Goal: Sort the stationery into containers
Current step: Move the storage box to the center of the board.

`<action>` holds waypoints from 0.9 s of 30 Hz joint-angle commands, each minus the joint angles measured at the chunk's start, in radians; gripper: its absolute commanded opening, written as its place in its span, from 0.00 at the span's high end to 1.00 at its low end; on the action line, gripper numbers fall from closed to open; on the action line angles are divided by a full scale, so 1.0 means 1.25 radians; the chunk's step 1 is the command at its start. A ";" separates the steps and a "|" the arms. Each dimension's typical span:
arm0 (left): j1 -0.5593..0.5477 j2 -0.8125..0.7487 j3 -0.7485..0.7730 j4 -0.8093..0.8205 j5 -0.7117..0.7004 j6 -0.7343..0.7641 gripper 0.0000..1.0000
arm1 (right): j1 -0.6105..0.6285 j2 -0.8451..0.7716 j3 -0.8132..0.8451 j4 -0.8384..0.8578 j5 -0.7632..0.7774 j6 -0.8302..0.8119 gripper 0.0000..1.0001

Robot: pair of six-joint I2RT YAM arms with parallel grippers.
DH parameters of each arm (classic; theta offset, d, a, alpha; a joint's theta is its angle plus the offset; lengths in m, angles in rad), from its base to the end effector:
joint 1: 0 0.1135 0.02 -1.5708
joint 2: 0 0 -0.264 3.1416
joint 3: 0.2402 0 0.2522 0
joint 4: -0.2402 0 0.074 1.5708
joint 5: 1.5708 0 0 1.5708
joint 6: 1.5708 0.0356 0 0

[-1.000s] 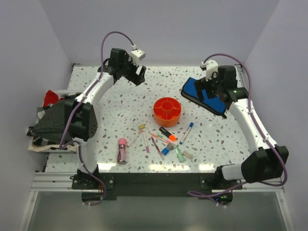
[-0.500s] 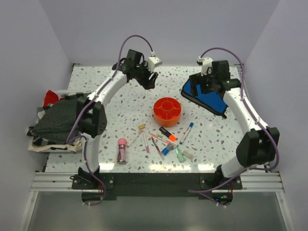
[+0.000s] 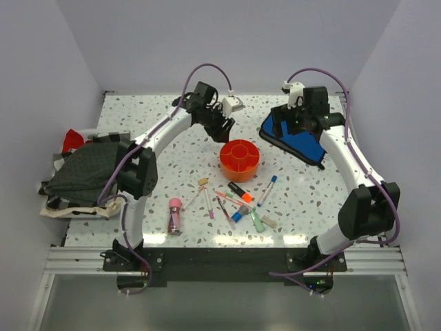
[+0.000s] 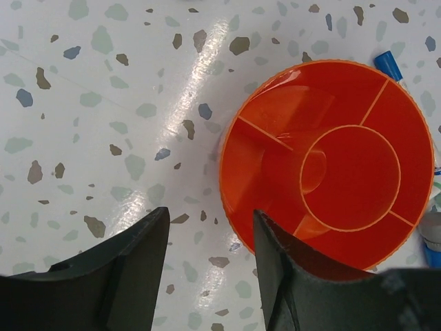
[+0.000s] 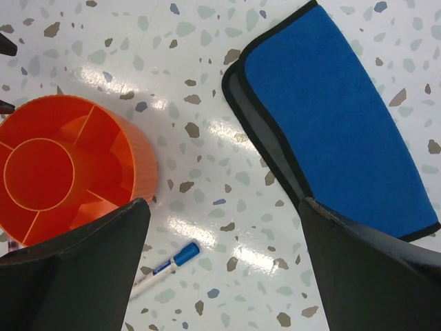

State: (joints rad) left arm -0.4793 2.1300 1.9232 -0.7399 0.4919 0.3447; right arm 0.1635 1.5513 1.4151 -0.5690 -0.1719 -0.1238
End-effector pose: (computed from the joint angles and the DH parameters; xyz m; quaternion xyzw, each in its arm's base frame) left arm 0.4126 -0.2334 0.2602 0.4381 0.8159 -0.2512 0.2815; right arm 0.3431 0.0628 0.3329 -0.1651 0.8900 0.0862 0.4162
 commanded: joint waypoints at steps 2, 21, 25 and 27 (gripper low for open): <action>-0.007 0.019 0.002 -0.007 0.015 0.008 0.44 | 0.001 0.001 0.018 0.006 0.005 -0.006 0.06; -0.035 0.064 0.027 0.006 -0.038 -0.017 1.00 | 0.002 -0.002 -0.004 0.011 0.010 -0.008 0.05; -0.034 0.047 0.029 0.024 -0.094 -0.020 1.00 | 0.002 0.001 -0.007 0.016 0.011 -0.004 0.06; -0.025 0.050 0.038 0.031 -0.109 -0.018 1.00 | 0.002 0.003 -0.010 0.018 0.010 -0.004 0.06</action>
State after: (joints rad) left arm -0.5240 2.2215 1.9224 -0.7395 0.4168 0.3325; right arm 0.1635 1.5513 1.4097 -0.5671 -0.1677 -0.1310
